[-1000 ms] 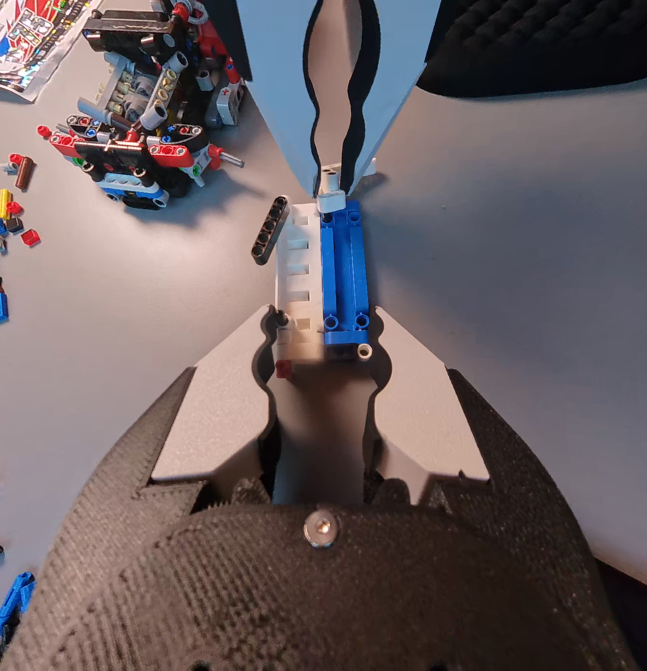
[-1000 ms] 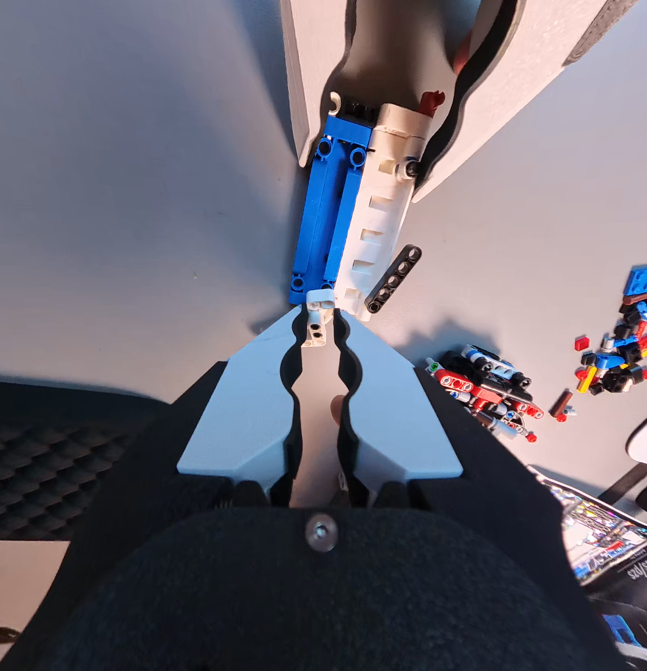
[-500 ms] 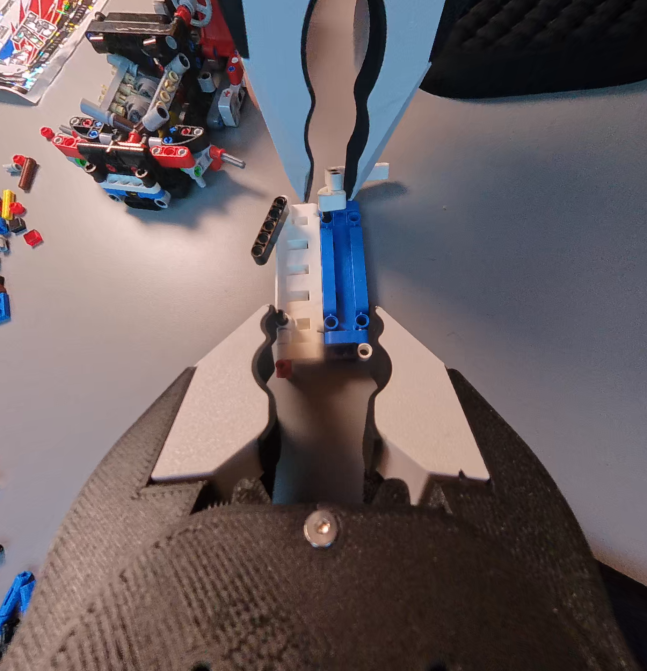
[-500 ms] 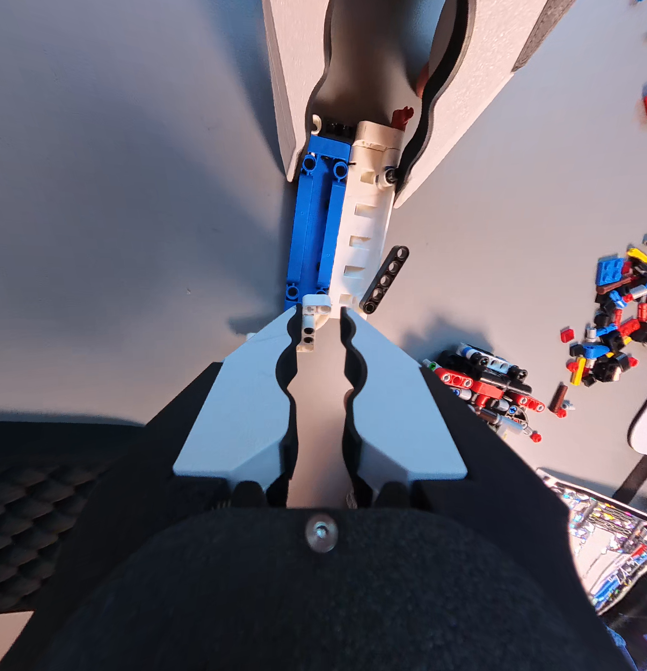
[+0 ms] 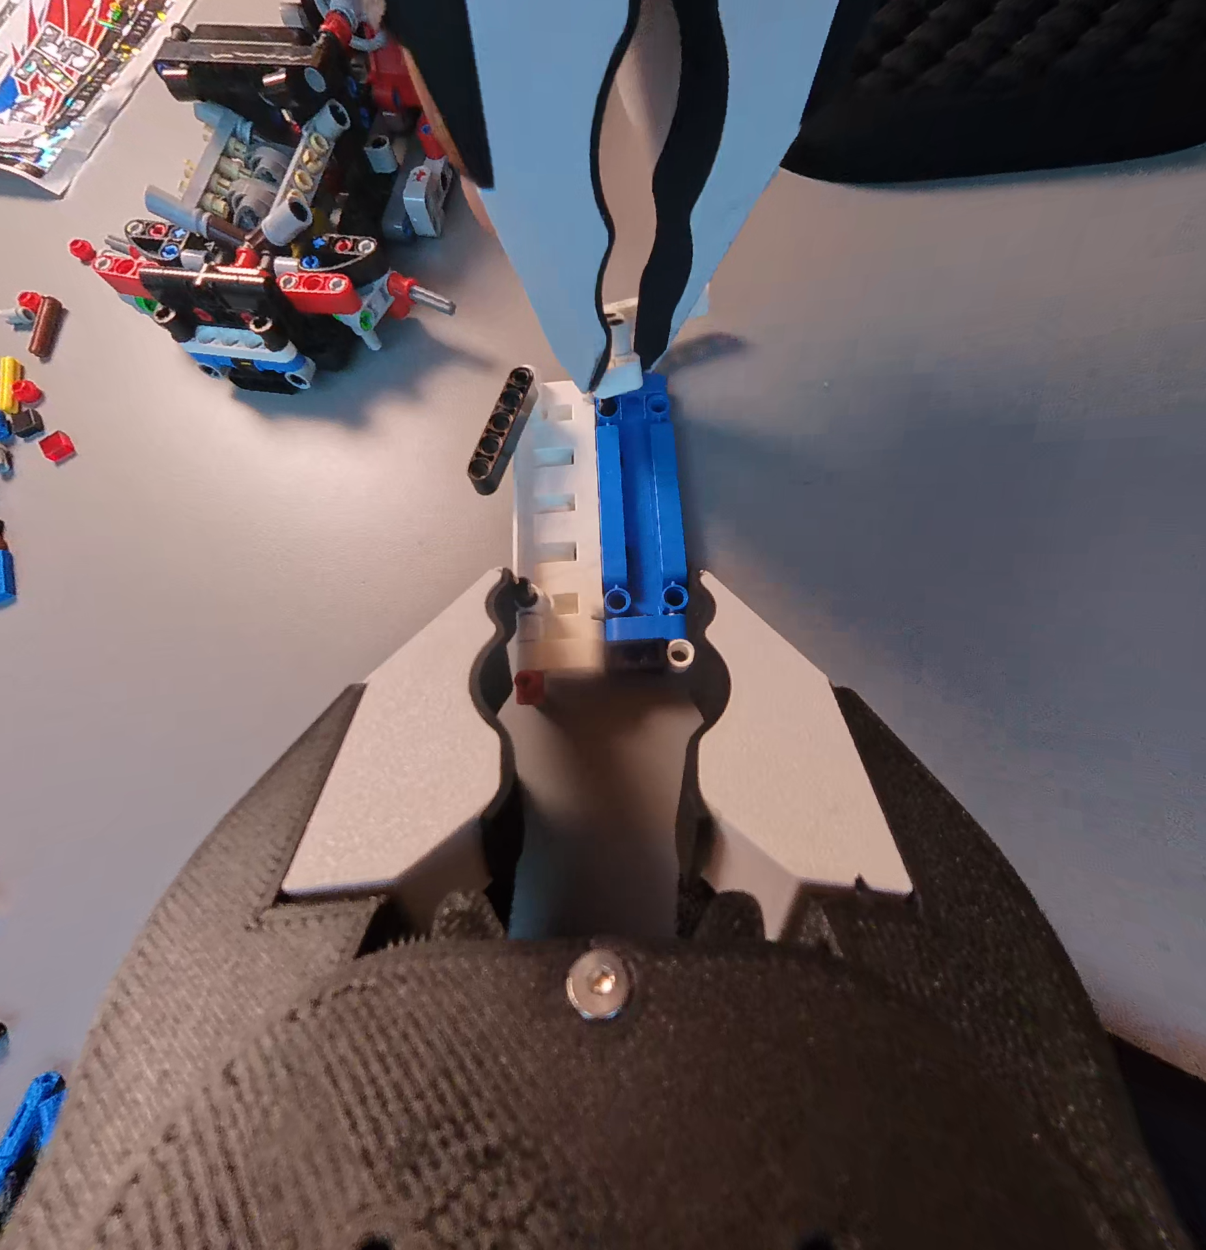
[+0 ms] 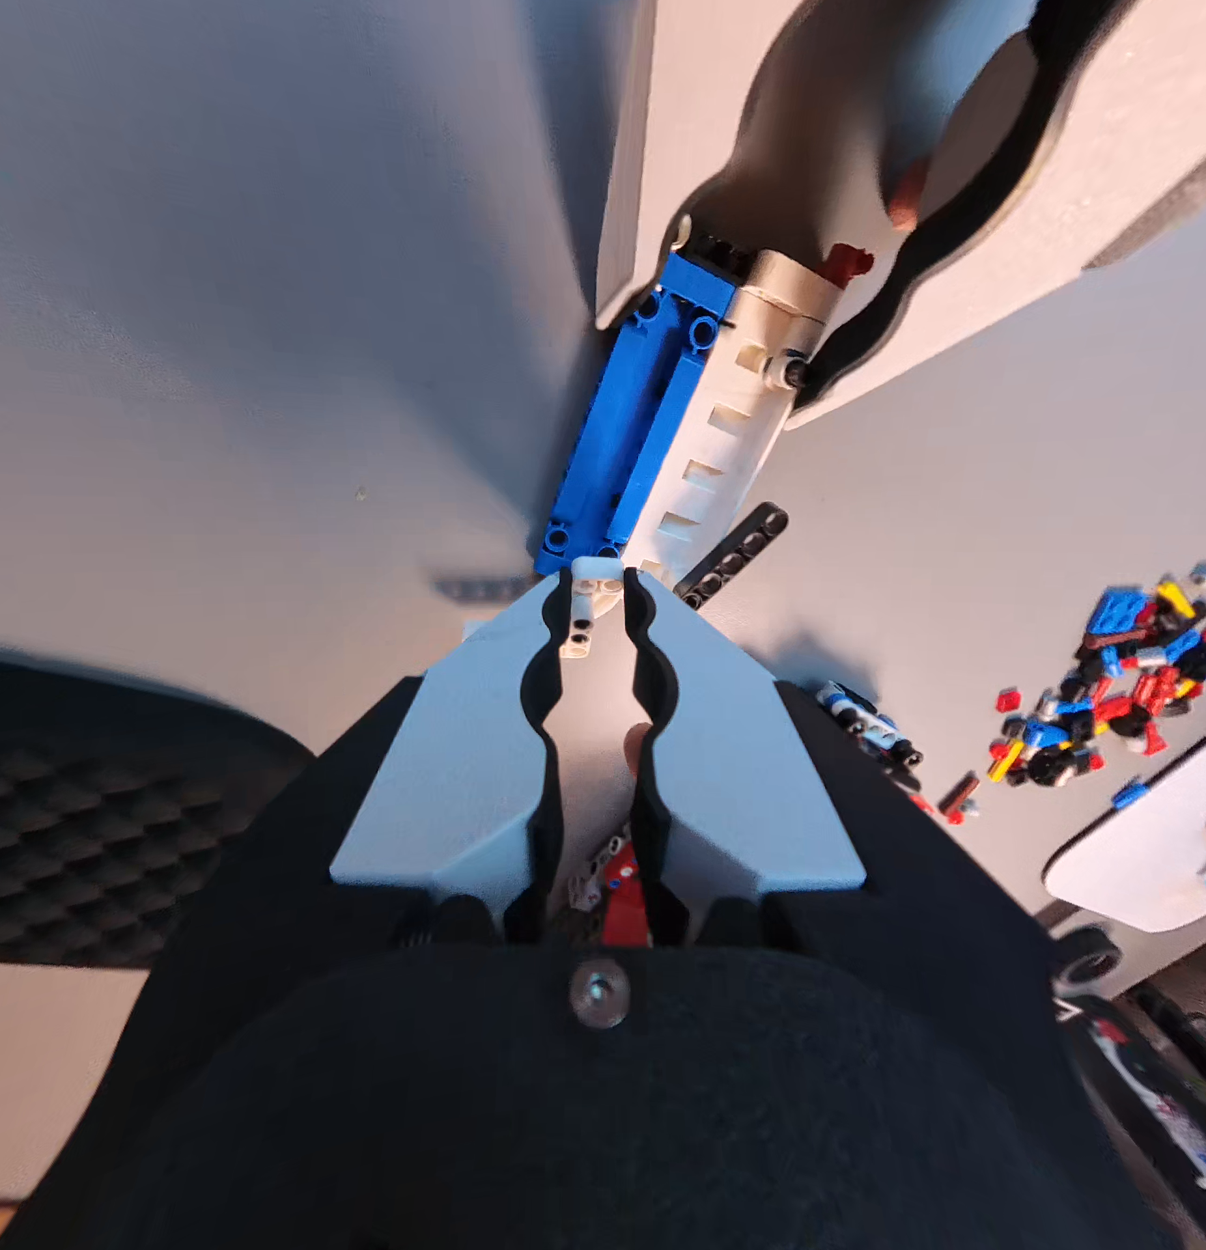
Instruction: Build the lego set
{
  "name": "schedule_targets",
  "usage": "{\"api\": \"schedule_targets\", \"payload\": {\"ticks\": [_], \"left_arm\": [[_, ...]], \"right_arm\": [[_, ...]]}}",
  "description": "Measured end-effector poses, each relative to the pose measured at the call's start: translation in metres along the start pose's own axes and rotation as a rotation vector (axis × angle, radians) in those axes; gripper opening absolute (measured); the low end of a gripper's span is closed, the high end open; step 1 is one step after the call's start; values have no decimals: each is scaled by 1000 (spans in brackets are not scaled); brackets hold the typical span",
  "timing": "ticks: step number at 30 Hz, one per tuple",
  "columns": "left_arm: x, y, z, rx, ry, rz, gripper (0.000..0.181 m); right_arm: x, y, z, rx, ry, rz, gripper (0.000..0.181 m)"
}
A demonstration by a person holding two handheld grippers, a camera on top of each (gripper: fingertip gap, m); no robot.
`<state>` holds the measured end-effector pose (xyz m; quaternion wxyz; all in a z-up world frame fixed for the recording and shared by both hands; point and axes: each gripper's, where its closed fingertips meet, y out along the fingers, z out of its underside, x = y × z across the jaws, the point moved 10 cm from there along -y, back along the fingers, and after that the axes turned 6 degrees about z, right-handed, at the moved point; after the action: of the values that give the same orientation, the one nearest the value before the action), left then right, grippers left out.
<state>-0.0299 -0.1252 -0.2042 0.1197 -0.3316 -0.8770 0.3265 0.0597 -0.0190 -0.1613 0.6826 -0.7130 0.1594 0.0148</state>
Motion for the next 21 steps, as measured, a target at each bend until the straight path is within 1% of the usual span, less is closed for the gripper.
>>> {"api": "schedule_targets", "payload": {"ticks": [6, 9, 15, 18, 21], "left_arm": [[1, 0, 0, -4, 7, 4, 49], [1, -1, 1, -7, 8, 9, 49], [1, -1, 1, -8, 9, 16, 49], [1, -1, 2, -12, 12, 17, 49], [1, -1, 2, -11, 15, 18, 49]], "right_arm": [[-8, 4, -16, 143, -160, -105, 13], [-8, 6, -21, 181, -192, -120, 13], [-7, 8, -25, 203, -188, -129, 13], [-5, 7, -22, 173, -117, -114, 14], [-3, 5, -12, 71, -24, -82, 15]]}}
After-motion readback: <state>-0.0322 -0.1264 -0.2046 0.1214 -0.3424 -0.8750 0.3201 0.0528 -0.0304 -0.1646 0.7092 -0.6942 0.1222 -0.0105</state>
